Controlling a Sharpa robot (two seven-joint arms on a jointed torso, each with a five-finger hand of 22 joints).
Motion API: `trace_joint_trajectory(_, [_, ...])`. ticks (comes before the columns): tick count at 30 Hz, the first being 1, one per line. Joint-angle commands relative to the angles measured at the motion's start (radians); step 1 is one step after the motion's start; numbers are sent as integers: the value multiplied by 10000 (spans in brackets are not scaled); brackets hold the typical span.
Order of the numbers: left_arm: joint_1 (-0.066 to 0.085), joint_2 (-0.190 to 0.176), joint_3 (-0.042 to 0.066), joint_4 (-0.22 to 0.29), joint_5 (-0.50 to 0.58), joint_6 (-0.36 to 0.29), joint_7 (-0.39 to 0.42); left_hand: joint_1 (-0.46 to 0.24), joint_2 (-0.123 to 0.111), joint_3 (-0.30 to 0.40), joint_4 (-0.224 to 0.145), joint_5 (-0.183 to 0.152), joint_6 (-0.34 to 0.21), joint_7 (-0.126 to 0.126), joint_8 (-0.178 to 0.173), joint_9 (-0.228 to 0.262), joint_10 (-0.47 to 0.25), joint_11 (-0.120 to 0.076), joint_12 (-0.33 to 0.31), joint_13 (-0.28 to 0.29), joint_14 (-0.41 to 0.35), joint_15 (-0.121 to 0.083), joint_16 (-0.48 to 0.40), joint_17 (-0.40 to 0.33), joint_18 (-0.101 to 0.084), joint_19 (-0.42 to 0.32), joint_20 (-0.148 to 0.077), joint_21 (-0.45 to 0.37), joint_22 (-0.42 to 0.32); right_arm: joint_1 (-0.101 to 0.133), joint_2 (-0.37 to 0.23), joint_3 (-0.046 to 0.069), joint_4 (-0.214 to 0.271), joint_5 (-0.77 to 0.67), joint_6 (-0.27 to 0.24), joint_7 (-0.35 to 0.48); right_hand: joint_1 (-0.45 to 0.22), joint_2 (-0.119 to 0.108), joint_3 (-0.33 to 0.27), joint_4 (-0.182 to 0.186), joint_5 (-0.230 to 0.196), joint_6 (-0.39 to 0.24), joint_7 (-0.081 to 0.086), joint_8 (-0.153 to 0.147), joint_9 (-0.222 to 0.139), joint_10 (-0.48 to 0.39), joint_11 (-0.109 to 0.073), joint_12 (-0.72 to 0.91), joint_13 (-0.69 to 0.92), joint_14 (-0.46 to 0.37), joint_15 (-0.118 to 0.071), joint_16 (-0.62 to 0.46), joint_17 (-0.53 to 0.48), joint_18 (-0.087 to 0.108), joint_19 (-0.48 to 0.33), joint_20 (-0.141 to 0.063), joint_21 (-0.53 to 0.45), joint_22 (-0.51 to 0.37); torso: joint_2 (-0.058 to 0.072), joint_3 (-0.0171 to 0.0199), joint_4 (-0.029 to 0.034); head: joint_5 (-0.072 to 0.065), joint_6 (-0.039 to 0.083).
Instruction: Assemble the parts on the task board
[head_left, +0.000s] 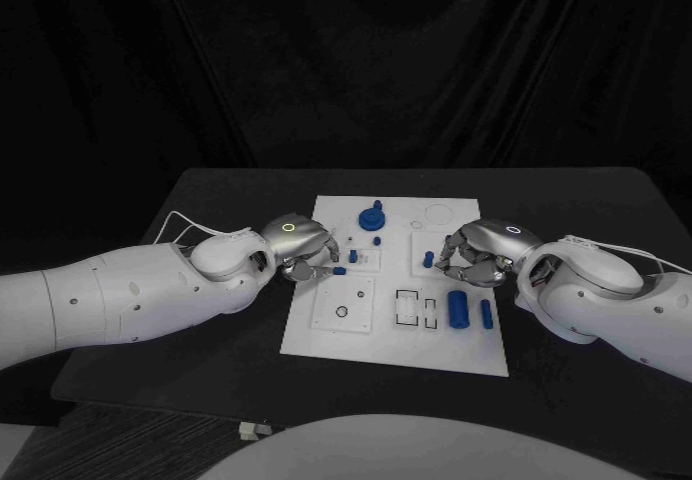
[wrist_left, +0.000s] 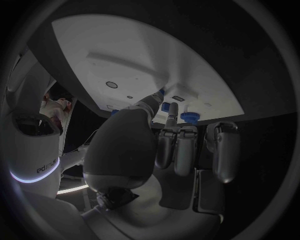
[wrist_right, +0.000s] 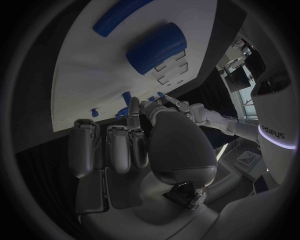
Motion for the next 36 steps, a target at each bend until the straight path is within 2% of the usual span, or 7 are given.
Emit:
trace_joint_trajectory(1, [-71,72,5,-38,-147,-47,-162,-28,-14,-528,113,194,79,25,-153,-109,1007,68,140,2611,1021,13,140,2679,65,349,33,83,2379,-23,-16,7,20,-20,-146,-97,216,31,163,-110,60,-119,-47,-240,-168,1023,40,-121,2523,754,14,-193,969,-4,306,56,-206,2238,-5,2,7,0,-2])
trace_joint_trajectory(10, [-210,163,6,15,-148,-127,-119,-50,1,-584,152,240,307,-26,-110,-143,990,38,121,2590,1021,0,140,2679,83,301,30,19,2356,-24,-8,7,9,-21,-175,-80,211,34,160,-107,54,-116,-45,-242,-172,1023,41,-121,2523,754,14,-193,968,-5,308,56,-202,2239,2,3,-3,-17,-2])
trace_joint_trajectory(13, [-229,196,7,15,-148,-148,-78,-58,-1,-596,160,243,337,-32,-104,-147,988,33,118,2587,1021,-4,140,2679,82,304,28,22,2358,-25,7,7,-2,-21,-178,-75,211,34,160,-107,54,-116,-45,-242,-172,1023,41,-121,2523,754,14,-193,968,-5,308,56,-202,2239,-3,1,-6,14,-2])
trace_joint_trajectory(22, [-256,229,7,-15,-147,-325,94,133,45,-571,61,404,624,-123,16,-135,984,-43,114,2583,1021,-61,140,2679,88,291,-13,2,2353,-35,41,7,-25,-21,-174,-71,208,38,158,-107,52,-111,-45,-243,-175,1023,42,-121,2523,753,15,-197,959,-3,305,56,-210,2237,5,0,8,-9,-2])
trace_joint_trajectory(31, [-282,310,8,-97,-147,-243,122,187,36,-574,17,601,574,-115,-6,-156,972,-50,100,2569,1021,-81,140,2679,92,275,-40,-21,2347,-77,62,7,-39,-21,-156,-66,210,42,158,-110,54,-107,-46,-244,-179,1023,42,-121,2523,754,15,-194,965,-4,306,57,-207,2238,-1,1,7,-11,-2])
trace_joint_trajectory(33, [-292,329,8,-118,-147,-195,112,240,81,-535,-18,821,661,-135,34,-151,982,-69,111,2580,1021,-89,140,2679,90,280,-52,-15,2350,-86,62,7,-38,-21,-157,-64,210,42,158,-110,54,-107,-46,-244,-179,1023,42,-121,2523,754,15,-194,965,-4,306,57,-207,2238,0,2,6,-8,-2])
trace_joint_trajectory(36, [-308,334,8,-129,-147,-141,103,467,167,-375,-227,1423,1057,-250,214,-103,995,-166,126,2597,1021,-165,140,2679,87,294,-114,-3,2356,-93,55,7,-33,-21,-161,-64,210,42,158,-110,54,-107,-46,-244,-179,1023,42,-121,2523,754,15,-194,965,-4,306,57,-207,2238,-3,3,7,-33,-2])
